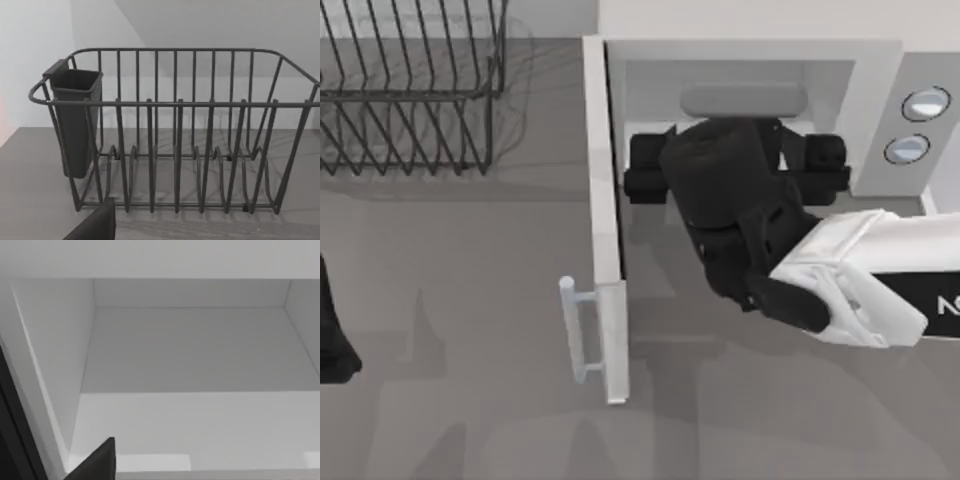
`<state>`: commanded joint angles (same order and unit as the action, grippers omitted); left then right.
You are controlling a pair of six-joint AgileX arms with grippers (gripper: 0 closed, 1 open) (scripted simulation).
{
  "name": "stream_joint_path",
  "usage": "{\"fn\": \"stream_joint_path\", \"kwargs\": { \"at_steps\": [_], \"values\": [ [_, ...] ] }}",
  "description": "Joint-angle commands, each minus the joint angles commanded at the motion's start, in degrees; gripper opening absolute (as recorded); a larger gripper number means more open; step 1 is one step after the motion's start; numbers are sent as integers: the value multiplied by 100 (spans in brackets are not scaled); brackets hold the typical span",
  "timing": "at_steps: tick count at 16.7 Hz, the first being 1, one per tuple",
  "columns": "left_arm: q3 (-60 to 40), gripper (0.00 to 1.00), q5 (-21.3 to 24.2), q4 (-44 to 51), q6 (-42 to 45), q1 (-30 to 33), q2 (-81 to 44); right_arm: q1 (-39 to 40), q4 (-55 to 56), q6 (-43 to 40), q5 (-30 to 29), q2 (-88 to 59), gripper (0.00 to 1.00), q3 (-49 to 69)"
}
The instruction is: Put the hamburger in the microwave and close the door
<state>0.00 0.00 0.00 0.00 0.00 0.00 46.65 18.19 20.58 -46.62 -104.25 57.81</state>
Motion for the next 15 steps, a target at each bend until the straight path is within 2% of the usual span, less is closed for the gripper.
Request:
{"fn": "stream_joint_path", "kwargs": {
  "at_steps": [3, 7, 11, 15],
  "values": [
    [0, 100, 0, 0, 0, 0, 0, -25, 12, -13, 31, 29, 100, -43],
    [0, 100, 0, 0, 0, 0, 0, -391, -104, -176, 434, 759, 100, -485],
    [0, 100, 0, 0, 0, 0, 0, -1130, -396, -498, 1157, 2406, 100, -1393],
    [0, 100, 0, 0, 0, 0, 0, -2076, -843, -943, 2084, 4834, 100, -2628]
  ]
}}
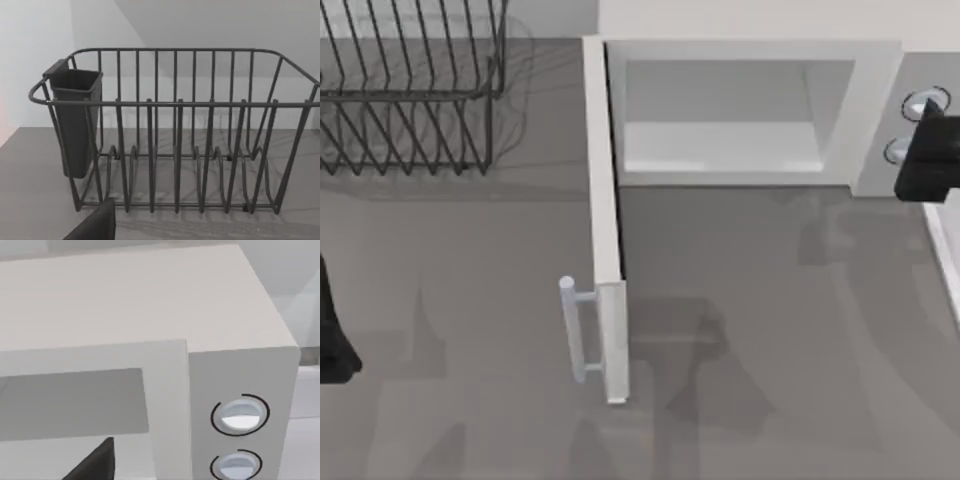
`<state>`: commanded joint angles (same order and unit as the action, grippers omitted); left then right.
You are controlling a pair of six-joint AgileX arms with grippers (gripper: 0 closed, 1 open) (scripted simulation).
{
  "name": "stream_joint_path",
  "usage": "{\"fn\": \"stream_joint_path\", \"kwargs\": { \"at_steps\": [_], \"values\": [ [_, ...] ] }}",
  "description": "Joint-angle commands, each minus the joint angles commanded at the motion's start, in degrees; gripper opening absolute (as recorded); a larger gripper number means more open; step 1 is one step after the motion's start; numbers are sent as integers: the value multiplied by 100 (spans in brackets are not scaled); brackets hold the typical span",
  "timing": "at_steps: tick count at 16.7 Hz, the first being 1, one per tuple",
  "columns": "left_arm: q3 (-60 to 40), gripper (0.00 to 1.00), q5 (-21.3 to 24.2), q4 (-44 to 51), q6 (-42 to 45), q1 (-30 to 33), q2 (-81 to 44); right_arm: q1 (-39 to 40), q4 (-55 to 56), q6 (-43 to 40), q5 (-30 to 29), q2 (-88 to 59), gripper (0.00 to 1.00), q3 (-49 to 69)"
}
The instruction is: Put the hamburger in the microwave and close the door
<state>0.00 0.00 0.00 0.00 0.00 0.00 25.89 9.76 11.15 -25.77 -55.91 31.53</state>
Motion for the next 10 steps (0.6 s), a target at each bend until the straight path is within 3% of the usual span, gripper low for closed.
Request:
{"fn": "stream_joint_path", "kwargs": {
  "at_steps": [5, 10],
  "values": [
    [0, 100, 0, 0, 0, 0, 0, -1270, -569, -592, 1267, 3186, 100, -1639],
    [0, 100, 0, 0, 0, 0, 0, -2288, -904, -1006, 2278, 5121, 100, -2828]
  ]
}}
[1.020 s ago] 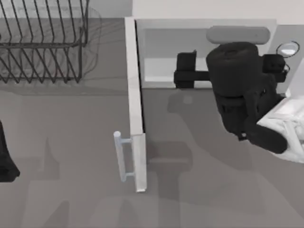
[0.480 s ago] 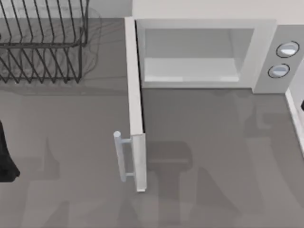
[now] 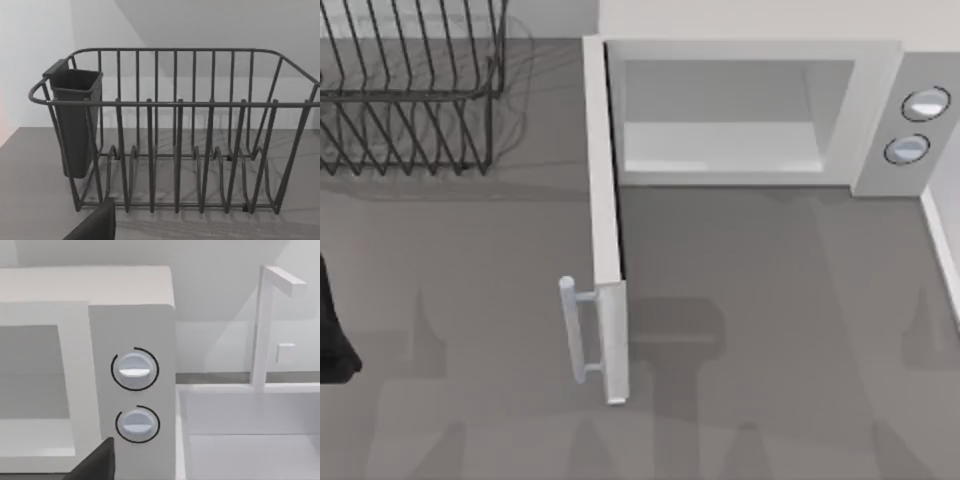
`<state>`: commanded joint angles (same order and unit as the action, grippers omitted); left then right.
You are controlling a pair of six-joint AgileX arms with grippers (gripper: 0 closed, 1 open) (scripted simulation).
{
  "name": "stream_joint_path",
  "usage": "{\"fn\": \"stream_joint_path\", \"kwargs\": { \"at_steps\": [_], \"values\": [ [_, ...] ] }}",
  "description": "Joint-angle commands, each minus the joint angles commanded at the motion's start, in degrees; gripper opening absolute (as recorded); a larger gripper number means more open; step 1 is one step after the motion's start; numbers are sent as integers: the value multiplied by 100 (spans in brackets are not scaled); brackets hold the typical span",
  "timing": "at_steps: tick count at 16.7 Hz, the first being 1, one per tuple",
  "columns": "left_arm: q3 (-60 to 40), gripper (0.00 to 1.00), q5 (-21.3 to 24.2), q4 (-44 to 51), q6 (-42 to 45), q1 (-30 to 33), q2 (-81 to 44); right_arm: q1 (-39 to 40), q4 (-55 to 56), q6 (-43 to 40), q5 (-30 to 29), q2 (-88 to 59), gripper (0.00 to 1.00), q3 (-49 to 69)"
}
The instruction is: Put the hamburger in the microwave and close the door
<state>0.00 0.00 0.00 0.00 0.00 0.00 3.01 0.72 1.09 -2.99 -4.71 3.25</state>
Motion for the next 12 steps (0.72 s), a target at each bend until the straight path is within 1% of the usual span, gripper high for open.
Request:
{"fn": "stream_joint_path", "kwargs": {
  "at_steps": [3, 8, 12],
  "values": [
    [0, 100, 0, 0, 0, 0, 0, -282, -68, -102, 280, 443, 100, -305],
    [0, 100, 0, 0, 0, 0, 0, -301, -72, -109, 299, 471, 100, -325],
    [0, 70, 0, 0, 0, 0, 0, -301, -72, -109, 299, 471, 100, -325]
  ]
}}
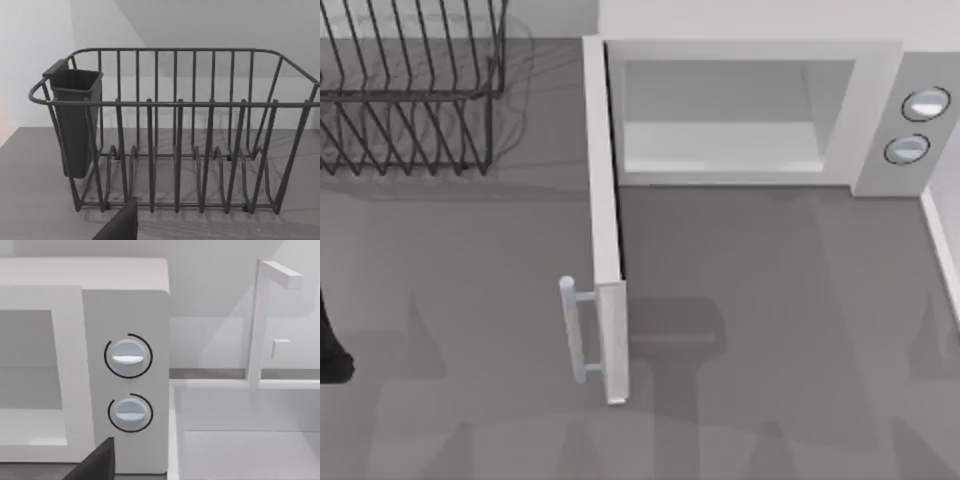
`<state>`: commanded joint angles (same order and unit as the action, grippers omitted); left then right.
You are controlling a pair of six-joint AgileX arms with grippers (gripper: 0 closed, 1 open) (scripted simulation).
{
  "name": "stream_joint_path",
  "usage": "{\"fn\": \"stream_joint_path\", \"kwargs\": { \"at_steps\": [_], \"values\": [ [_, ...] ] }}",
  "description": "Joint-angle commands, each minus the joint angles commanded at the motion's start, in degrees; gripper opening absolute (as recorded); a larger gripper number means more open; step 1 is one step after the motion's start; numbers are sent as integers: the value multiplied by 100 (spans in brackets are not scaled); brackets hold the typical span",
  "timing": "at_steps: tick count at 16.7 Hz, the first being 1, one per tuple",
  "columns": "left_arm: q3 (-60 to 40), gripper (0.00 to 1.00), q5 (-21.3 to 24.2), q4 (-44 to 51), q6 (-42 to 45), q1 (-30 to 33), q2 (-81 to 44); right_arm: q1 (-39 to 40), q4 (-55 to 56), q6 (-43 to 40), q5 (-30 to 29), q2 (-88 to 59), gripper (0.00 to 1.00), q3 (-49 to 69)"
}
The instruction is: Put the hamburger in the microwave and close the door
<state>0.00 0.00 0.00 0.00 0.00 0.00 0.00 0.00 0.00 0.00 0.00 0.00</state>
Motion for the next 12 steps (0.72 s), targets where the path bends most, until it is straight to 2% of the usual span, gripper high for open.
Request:
{"fn": "stream_joint_path", "kwargs": {
  "at_steps": [9, 12],
  "values": [
    [0, 2, 0, 0, 0, 0, 0, 0, 0, 0, 0, 0, 100, 0],
    [0, 0, 0, 0, 0, 0, 0, 0, 0, 0, 0, 0, 100, 0]
  ]
}}
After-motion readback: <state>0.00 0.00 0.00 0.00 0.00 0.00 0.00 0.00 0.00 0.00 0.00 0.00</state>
